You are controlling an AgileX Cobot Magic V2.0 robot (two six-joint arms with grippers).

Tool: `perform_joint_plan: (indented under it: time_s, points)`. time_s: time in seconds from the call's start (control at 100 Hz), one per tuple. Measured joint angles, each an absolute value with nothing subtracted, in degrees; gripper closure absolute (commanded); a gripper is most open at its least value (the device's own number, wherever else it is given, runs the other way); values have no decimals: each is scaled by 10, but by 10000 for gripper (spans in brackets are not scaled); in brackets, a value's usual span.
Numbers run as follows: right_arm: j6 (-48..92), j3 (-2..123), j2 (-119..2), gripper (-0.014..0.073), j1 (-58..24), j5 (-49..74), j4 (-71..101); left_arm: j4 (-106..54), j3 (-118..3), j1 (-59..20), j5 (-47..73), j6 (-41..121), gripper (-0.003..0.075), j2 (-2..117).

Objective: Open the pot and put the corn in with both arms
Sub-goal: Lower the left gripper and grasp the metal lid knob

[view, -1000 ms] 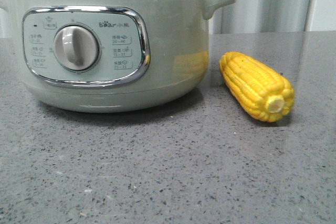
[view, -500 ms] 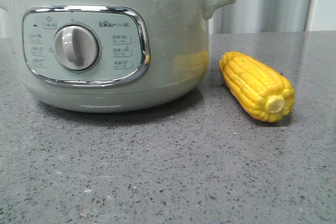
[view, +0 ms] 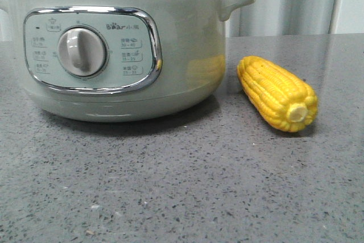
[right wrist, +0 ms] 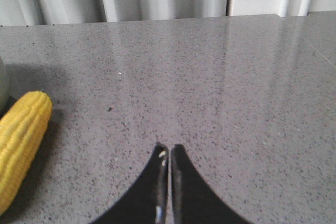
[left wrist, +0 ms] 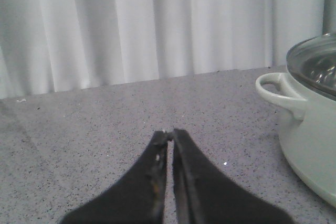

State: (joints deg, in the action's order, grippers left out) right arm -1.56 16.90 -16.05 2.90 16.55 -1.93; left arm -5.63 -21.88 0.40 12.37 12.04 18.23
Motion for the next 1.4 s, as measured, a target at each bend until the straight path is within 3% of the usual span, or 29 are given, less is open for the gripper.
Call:
perform_joint_plan:
  time_s: [0.1, 0.25, 0.32, 0.56, 1.129, 1.399]
  points:
    - [-16, 183, -184, 667, 29, 166, -14, -56, -227, 4, 111, 120, 645, 227]
    - [-16, 184, -195, 667, 29, 171, -12, -72, -227, 4, 78, 120, 267, 267]
    - [-16, 184, -195, 667, 29, 172, -12, -91, -227, 4, 52, 120, 190, 280]
    - [-16, 184, -195, 667, 29, 172, -12, -118, -238, -27, -33, 120, 210, 320]
    - [-16, 184, -195, 667, 29, 173, -12, -121, -370, -328, -185, 120, 210, 576]
    - [-16, 184, -195, 667, 29, 174, -12, -121, -461, -362, -192, 120, 210, 710]
